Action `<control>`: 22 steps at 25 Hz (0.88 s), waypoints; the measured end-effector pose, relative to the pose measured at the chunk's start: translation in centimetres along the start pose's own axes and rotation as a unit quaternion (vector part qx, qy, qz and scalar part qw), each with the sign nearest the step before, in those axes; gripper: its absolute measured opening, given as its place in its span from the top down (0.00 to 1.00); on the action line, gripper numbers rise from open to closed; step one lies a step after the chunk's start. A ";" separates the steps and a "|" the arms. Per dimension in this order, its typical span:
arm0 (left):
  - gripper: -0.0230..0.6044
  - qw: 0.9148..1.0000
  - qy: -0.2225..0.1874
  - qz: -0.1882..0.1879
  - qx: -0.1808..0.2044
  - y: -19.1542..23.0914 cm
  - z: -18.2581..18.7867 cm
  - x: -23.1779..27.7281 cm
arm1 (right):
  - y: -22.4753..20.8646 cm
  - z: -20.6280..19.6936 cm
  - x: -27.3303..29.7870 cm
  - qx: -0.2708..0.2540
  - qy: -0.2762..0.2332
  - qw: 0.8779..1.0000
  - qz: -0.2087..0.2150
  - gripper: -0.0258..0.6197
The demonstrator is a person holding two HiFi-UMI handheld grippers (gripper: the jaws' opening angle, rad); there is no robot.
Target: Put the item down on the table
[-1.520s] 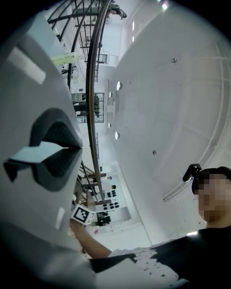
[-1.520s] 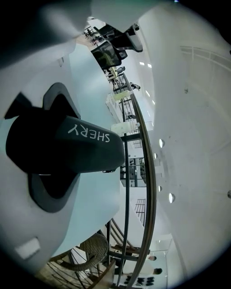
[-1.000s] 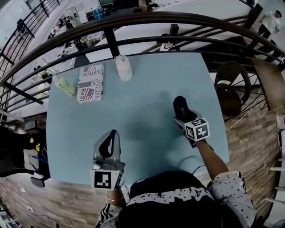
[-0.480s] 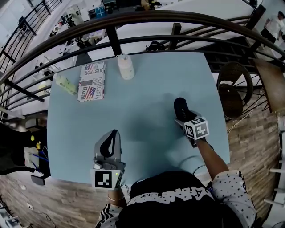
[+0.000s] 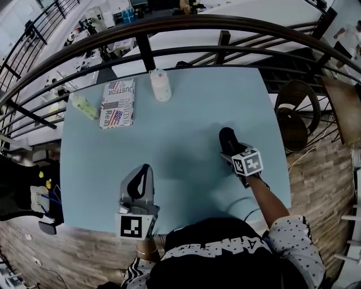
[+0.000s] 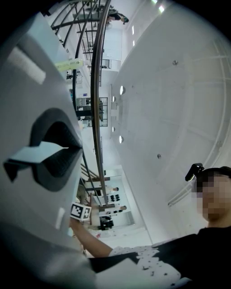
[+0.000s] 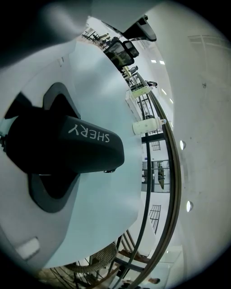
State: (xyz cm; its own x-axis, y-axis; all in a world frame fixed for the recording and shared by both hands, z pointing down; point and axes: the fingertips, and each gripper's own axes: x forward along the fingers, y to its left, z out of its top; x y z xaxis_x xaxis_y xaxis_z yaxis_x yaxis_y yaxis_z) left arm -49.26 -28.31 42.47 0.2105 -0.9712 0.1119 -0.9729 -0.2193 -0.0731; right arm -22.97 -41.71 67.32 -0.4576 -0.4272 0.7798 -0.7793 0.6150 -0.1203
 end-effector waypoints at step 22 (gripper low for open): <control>0.96 1.000 0.001 0.003 -0.002 0.1 -0.2 -0.5 | 0.0 -1.0 0.8 -0.028 0.034 0.999 -0.017 0.40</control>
State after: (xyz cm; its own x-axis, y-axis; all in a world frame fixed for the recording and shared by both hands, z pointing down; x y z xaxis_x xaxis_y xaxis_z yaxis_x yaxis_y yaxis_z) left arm -49.46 -27.77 42.59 0.2046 -0.9723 0.1134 -0.9746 -0.2131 -0.0693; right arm -22.91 -41.37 68.54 -0.3995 -0.4038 0.8230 -0.7675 0.6383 -0.0594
